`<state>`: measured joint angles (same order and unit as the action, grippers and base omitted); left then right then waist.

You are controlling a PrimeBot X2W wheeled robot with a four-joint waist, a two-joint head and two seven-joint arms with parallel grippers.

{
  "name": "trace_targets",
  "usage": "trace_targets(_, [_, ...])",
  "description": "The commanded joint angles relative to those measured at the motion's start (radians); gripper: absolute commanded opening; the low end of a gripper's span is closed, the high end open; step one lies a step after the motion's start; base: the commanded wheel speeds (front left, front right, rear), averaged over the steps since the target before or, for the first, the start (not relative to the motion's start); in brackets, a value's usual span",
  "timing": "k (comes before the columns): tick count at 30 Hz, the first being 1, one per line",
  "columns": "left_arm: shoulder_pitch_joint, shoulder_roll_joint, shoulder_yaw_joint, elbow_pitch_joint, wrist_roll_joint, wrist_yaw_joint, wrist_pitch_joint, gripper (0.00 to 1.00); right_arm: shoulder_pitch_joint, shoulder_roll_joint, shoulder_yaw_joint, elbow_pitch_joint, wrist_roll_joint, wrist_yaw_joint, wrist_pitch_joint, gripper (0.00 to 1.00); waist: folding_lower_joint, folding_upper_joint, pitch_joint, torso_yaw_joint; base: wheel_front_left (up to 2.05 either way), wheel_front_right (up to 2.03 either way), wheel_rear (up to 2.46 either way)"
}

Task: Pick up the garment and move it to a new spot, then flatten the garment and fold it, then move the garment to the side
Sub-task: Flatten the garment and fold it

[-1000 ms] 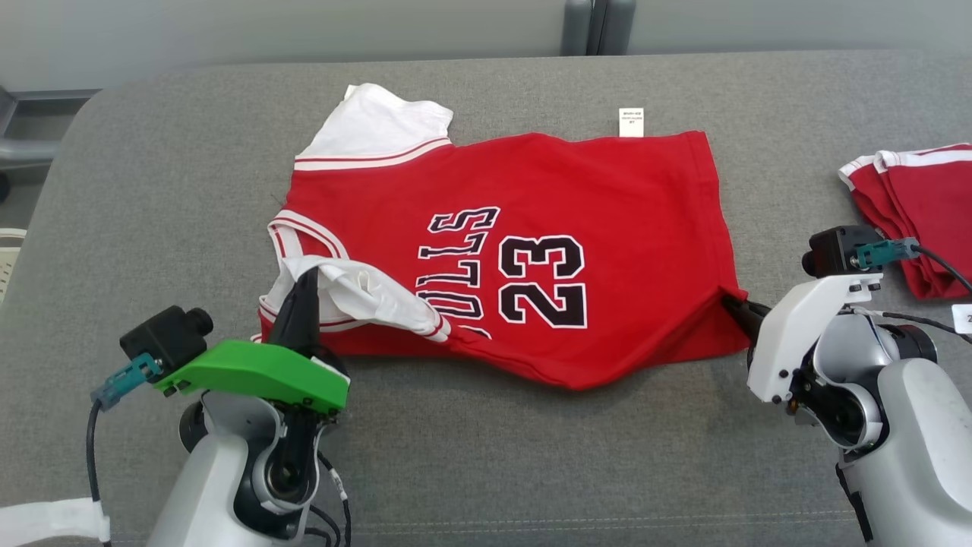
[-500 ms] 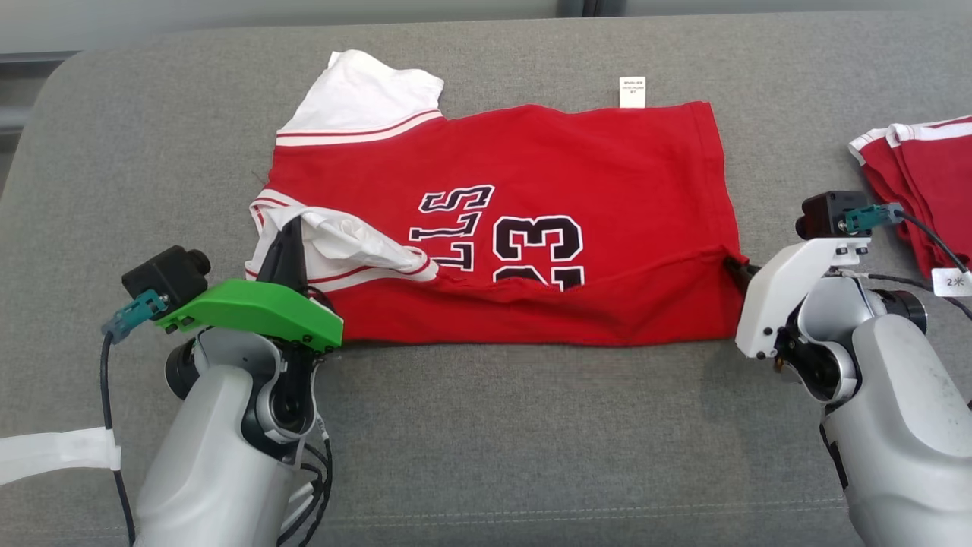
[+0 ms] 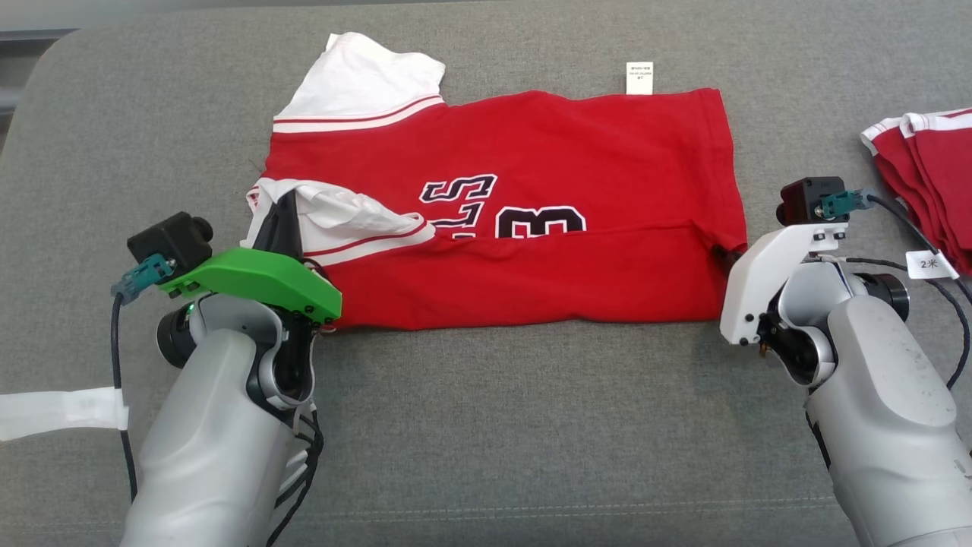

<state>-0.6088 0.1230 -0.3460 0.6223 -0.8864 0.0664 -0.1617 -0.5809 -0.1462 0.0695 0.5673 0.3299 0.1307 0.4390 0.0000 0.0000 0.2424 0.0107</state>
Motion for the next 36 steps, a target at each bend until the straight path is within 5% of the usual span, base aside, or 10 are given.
trace_targets(1, [-0.027, -0.003, -0.006, 0.015, 0.008, -0.009, -0.006, 0.0, -0.008, -0.008, 0.001, 0.011, -0.009, 0.0, -0.008, 0.0, 0.0, 0.0, -0.001, -0.001, 0.0, 0.0, 0.0])
trace_targets(6, [-0.066, -0.01, -0.027, 0.069, 0.023, -0.022, -0.009, 0.0, -0.02, -0.009, 0.006, 0.032, -0.012, 0.0, -0.022, 0.0, 0.0, 0.0, -0.003, -0.01, 0.0, 0.0, 0.0])
trace_targets(7, [-0.072, -0.011, -0.028, 0.081, 0.024, -0.022, -0.01, 0.0, -0.022, -0.008, 0.009, 0.035, -0.012, 0.0, -0.027, 0.38, 0.0, 0.0, -0.003, -0.013, 0.0, 0.0, 0.0])
trace_targets(8, [-0.078, -0.01, -0.032, 0.09, 0.031, -0.022, -0.014, 0.1, -0.022, -0.005, 0.01, 0.04, -0.012, 0.0, -0.029, 1.0, 0.0, 0.0, -0.003, -0.015, 0.0, 0.0, 0.0])
trace_targets(9, [-0.085, -0.006, -0.04, 0.101, 0.041, -0.019, -0.011, 1.0, -0.024, -0.001, 0.009, 0.044, -0.008, 0.0, -0.03, 1.0, 0.0, 0.0, -0.003, -0.017, 0.0, 0.0, 0.0])
trace_targets(17, [-0.06, 0.02, -0.058, 0.141, 0.073, -0.023, -0.055, 1.0, 0.019, -0.003, 0.014, 0.027, 0.018, 0.0, -0.029, 1.0, 0.0, 0.0, -0.032, -0.012, 0.0, 0.0, 0.0])
trace_targets(26, [0.087, 0.089, -0.094, 0.079, 0.127, 0.002, -0.076, 1.0, 0.17, -0.067, -0.038, -0.14, 0.001, 0.0, 0.023, 1.0, 0.0, 0.0, -0.095, -0.004, 0.0, 0.0, 0.0])
trace_targets(36, [0.195, 0.132, -0.161, 0.023, 0.192, 0.074, -0.033, 1.0, 0.276, -0.002, -0.112, -0.255, -0.052, 0.0, 0.049, 1.0, 0.0, 0.0, -0.118, -0.02, 0.0, 0.0, 0.0])
